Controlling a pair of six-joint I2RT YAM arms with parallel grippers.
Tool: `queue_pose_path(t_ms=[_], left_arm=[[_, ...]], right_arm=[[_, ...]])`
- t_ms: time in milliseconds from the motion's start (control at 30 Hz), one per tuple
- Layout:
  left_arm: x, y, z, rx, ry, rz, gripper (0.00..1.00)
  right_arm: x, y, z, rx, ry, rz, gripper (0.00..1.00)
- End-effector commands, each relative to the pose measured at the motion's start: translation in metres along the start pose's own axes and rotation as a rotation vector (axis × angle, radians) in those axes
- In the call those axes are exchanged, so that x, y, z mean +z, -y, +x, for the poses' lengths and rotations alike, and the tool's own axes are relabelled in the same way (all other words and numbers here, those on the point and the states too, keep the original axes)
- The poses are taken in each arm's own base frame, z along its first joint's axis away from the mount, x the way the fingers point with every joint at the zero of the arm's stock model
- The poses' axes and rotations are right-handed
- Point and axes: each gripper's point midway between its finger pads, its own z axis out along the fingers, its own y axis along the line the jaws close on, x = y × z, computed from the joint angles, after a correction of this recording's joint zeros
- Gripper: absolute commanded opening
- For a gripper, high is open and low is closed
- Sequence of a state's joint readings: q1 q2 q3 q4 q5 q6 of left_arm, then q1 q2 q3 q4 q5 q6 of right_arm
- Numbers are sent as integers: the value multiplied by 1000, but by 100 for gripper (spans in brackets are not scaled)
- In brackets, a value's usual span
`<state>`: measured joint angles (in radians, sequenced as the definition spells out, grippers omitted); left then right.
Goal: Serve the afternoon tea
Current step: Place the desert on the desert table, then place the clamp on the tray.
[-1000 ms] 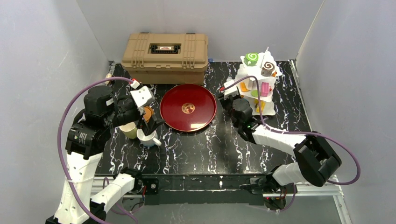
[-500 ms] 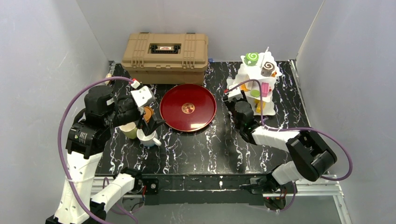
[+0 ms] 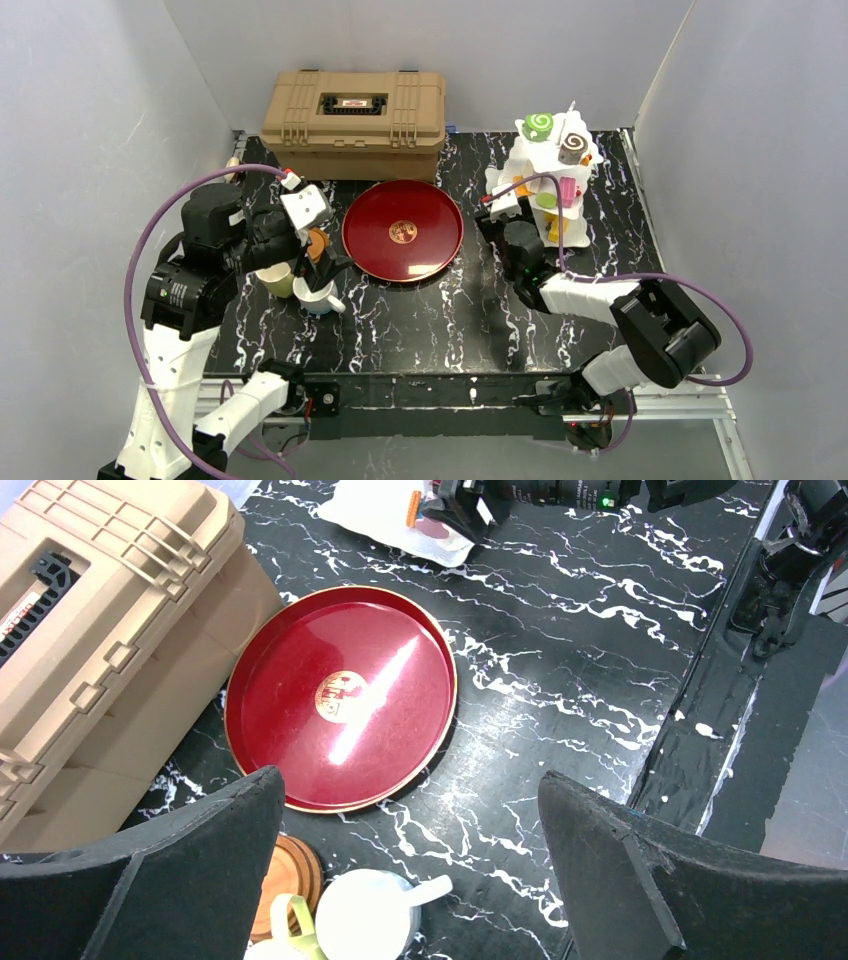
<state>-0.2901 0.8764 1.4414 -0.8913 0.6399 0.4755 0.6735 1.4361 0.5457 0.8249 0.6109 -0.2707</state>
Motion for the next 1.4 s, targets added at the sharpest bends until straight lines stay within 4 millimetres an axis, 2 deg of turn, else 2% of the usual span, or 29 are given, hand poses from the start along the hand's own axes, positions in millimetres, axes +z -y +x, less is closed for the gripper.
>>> queue_pose_path(t_ms=[0, 133, 200, 333, 433, 600, 767, 833, 900, 1033, 1200, 1267, 1367], left_arm=[[-5, 3, -8, 13, 15, 5, 97], [-6, 2, -9, 17, 16, 3, 97], [-6, 2, -9, 17, 16, 3, 97], [-6, 2, -8, 16, 13, 3, 97], [-6, 2, -8, 16, 13, 2, 97], [-5, 1, -8, 15, 10, 2, 97], [-6, 1, -8, 14, 12, -5, 97], [-7, 0, -10, 15, 13, -11, 100], [-8, -1, -11, 14, 13, -18, 99], [-6, -15, -11, -33, -5, -86, 99], [-11, -43, -11, -32, -17, -239, 99], [-11, -47, -10, -36, -21, -260, 99], [-11, -48, -10, -54, -31, -259, 99]], right_arm=[[0, 8, -24, 63, 77, 22, 70], [-2, 6, -26, 73, 86, 2, 67], [-4, 4, -28, 82, 92, -16, 59], [-12, 1, -43, 104, 124, -50, 44], [-21, -7, -61, 108, 154, -102, 40], [-28, -33, -96, 83, 197, -207, 40], [-22, -60, -131, 80, 225, -301, 40], [-19, -80, -140, 82, 230, -380, 38], [-12, -109, -146, 82, 201, -486, 37], [1, -154, -139, 100, 61, -623, 37], [20, -180, -135, 105, -226, -653, 35], [25, -189, -131, 106, -322, -659, 33], [30, -207, -114, 60, -468, -692, 31]])
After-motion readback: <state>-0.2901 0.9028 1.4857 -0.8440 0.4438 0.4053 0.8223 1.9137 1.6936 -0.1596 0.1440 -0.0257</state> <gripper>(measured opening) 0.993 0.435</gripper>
